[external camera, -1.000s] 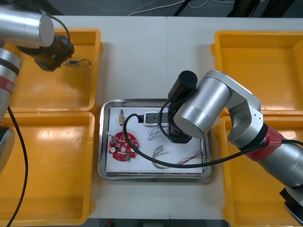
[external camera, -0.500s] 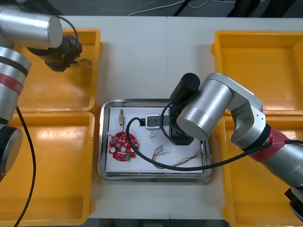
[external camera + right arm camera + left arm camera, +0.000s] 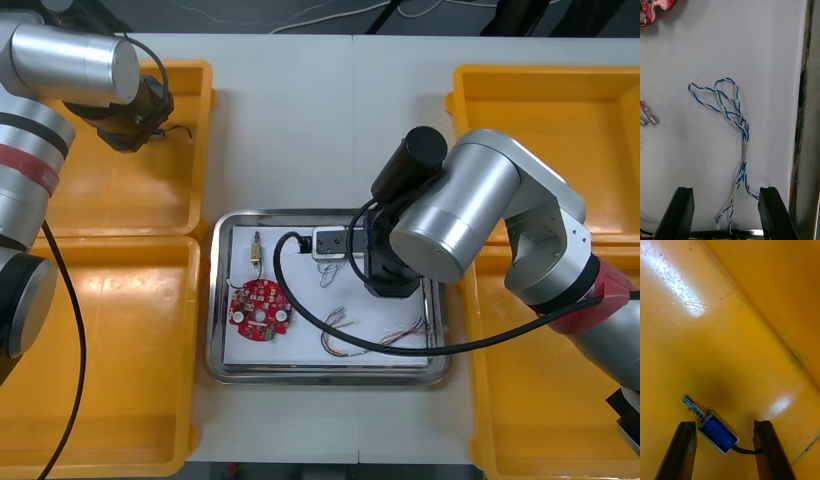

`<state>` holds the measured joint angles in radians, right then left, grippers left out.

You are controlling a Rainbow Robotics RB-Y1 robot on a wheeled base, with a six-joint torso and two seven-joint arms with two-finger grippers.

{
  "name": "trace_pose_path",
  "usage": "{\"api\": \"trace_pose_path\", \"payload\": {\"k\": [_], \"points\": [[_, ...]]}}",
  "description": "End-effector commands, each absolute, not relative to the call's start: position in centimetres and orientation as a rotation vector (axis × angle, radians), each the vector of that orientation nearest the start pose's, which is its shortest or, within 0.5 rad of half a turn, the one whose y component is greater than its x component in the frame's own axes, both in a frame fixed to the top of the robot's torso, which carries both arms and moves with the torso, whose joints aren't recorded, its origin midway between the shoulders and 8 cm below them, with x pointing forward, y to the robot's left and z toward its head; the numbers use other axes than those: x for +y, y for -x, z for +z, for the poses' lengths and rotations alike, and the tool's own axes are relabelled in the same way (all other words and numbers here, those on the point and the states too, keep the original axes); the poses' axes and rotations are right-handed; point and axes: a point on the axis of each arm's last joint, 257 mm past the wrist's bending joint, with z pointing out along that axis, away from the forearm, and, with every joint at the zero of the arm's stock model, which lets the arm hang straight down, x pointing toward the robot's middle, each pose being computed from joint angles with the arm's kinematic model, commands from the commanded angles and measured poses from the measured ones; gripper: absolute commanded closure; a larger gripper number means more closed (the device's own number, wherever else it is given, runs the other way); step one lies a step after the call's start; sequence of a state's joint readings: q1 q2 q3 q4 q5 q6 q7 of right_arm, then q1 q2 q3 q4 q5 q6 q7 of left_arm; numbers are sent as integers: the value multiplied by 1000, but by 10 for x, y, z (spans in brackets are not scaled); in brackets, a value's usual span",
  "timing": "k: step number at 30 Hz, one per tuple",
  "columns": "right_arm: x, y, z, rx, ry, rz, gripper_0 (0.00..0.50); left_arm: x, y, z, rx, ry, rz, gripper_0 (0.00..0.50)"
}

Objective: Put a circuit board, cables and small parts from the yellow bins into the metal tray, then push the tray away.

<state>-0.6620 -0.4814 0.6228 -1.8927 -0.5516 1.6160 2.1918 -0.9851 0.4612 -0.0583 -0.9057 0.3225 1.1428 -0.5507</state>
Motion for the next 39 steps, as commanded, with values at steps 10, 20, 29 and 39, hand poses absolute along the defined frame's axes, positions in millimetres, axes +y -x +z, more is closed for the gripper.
{"api": "trace_pose_path", "payload": {"k": [10,20,29,39], "points": [[-81,-439,-195,1978,1770,-258,0,287,-683,-140,2120,1092,-347,180],[-100,-437,-158,2177,1440,-178,0,290,-677,-159,2153,1087,-303,150],[-127,-452,-122,2326,986,-56,0,285,-675,-161,2167,1082,-310,500],[-159,-464,-89,2368,599,32,0,281,-669,-158,2202,1068,-292,500]]}}
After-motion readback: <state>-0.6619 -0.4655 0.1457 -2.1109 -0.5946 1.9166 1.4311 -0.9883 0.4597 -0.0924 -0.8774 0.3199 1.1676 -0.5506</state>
